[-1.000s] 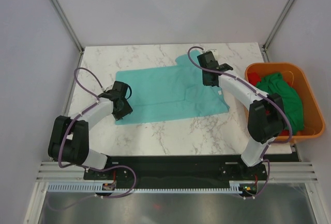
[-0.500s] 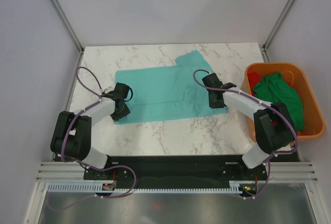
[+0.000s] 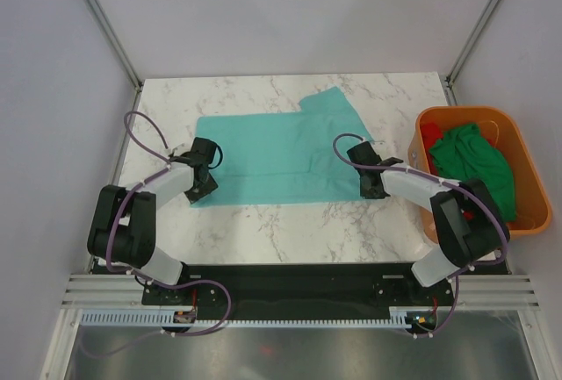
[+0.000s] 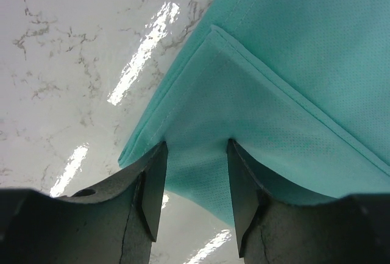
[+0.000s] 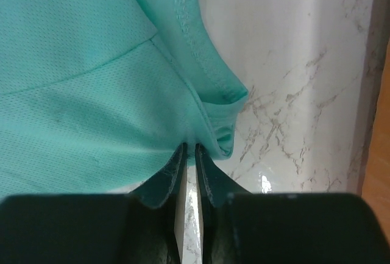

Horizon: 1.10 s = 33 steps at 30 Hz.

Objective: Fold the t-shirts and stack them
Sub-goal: Fold the tshirt

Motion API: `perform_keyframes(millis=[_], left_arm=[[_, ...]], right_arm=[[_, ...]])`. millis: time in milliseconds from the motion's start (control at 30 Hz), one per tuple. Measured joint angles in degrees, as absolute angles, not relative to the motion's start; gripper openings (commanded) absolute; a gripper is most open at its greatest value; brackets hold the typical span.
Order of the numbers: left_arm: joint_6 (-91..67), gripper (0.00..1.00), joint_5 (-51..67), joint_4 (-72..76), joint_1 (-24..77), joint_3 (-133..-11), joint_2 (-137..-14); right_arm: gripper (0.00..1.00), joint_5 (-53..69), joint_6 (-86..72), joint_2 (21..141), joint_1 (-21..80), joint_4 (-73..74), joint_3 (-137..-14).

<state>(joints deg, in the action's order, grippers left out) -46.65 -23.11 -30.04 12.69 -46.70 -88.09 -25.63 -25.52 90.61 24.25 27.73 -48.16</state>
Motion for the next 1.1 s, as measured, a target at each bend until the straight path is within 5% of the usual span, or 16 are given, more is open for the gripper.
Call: perform_keyframes(millis=[333,633,1100], left_arm=[[-46.6,0.53,-22.5,-32.1,12.3,-46.7,-86.4],[-42.2,0.63,-17.7,-36.5,11.0,-57.5,-70.8],[-29.6,0.57,-1.4,-33.0,0.6,-86.5,-100.2]], right_arm=[[0.20,-24.5,-28.6,85.6,24.3,30.2,-45.5],[0.31,-16.2,-23.7,77.6,23.9,34.8,-55.4],[0.48,-0.3,-11.6,107.0,11.5,28.3,-96.4]])
